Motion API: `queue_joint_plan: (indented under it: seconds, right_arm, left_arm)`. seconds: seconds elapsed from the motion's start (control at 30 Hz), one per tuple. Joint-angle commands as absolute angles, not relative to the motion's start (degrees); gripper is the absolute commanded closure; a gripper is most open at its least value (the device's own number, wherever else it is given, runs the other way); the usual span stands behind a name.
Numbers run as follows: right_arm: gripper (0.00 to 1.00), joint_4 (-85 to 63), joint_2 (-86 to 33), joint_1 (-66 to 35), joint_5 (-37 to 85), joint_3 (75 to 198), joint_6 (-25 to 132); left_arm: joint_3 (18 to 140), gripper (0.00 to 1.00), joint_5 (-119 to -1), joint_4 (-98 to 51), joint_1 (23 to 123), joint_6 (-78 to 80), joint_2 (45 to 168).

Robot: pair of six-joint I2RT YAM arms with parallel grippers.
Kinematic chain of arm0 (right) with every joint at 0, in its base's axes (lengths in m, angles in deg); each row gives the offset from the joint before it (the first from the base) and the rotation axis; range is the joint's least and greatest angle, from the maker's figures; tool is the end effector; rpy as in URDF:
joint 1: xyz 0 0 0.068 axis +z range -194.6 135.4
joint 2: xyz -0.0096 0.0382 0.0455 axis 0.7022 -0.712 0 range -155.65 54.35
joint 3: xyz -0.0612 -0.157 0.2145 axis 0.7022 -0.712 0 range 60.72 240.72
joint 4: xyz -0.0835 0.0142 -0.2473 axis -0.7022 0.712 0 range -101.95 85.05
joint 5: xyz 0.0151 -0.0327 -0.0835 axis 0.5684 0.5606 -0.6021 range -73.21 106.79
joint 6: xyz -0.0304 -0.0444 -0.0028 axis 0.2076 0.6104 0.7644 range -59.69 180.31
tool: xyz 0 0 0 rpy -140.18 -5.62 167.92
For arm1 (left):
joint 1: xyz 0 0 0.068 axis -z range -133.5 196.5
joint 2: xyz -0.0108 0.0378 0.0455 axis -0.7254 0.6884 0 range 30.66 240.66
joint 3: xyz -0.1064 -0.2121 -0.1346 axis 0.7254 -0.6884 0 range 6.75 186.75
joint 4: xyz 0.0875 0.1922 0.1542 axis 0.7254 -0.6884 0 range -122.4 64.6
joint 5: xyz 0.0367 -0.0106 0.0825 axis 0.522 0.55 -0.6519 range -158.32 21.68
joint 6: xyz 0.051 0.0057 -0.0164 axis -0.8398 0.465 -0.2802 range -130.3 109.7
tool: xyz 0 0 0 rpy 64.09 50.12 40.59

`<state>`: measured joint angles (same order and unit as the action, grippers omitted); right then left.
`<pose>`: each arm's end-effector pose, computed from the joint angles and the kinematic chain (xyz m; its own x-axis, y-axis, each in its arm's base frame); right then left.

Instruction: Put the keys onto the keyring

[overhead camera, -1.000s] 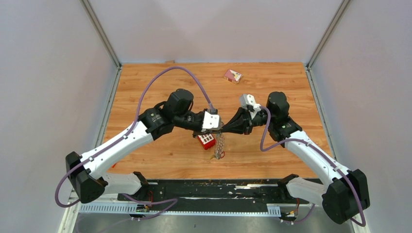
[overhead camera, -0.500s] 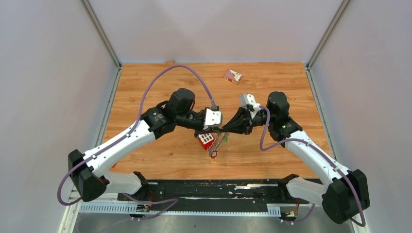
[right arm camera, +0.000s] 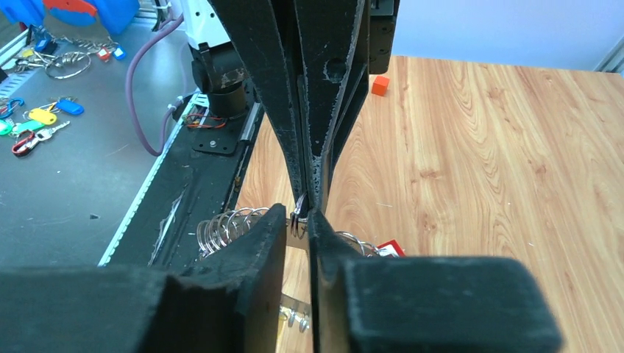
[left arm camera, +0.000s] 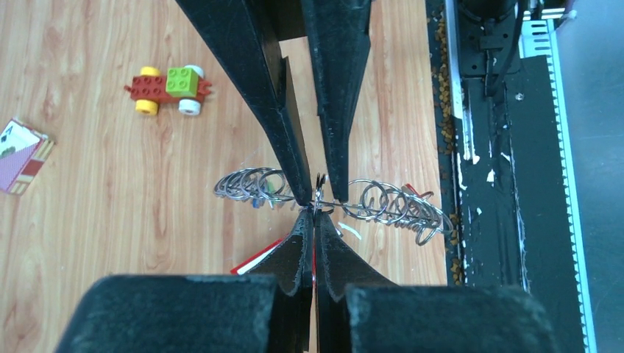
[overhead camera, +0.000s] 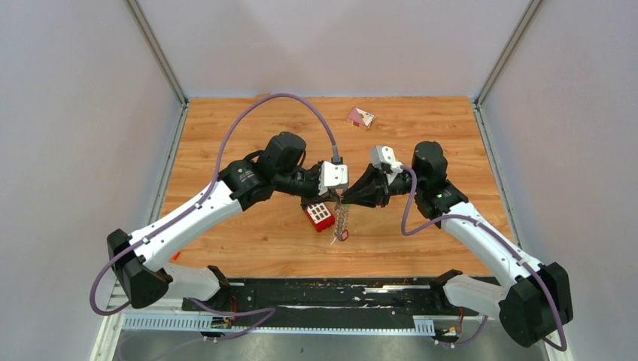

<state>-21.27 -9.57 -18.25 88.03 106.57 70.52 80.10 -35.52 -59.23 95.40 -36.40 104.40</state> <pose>0.2000 0.1367 0.3187 0.0398 -0.0438 -0.9982 -0.9900 -0.1372 -0.0335 0.1678 -0.2218 0.3669 0.0763 0.4752 -0.8766 0.9959 0.0068 0.0903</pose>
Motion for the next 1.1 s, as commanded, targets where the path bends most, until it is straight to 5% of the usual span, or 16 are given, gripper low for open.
queue_joint_plan:
  seconds: [0.0, 0.2, 0.33, 1.07]
  right_arm:
    - [0.79, -20.24, -9.28, -18.17, 86.92, 109.47, 72.93]
    - [0.62, -18.97, -8.83, -18.15, 85.92, 110.12, 73.23]
    - [0.6, -19.49, -9.25, -18.06, 85.83, 110.1, 72.55]
    - [0.77, -22.93, -12.35, -15.69, 85.95, 108.89, 69.8]
  left_arm:
    - [87.01, 1.0, -38.2, -65.27, 95.54, -35.57, 106.02]
    - [88.58, 1.0, -40.38, -67.88, 96.34, -35.7, 106.75]
    - [89.04, 1.0, -41.47, -68.41, 97.21, -35.78, 106.96]
    - [89.41, 1.0, -42.66, -67.17, 97.65, -34.78, 107.75]
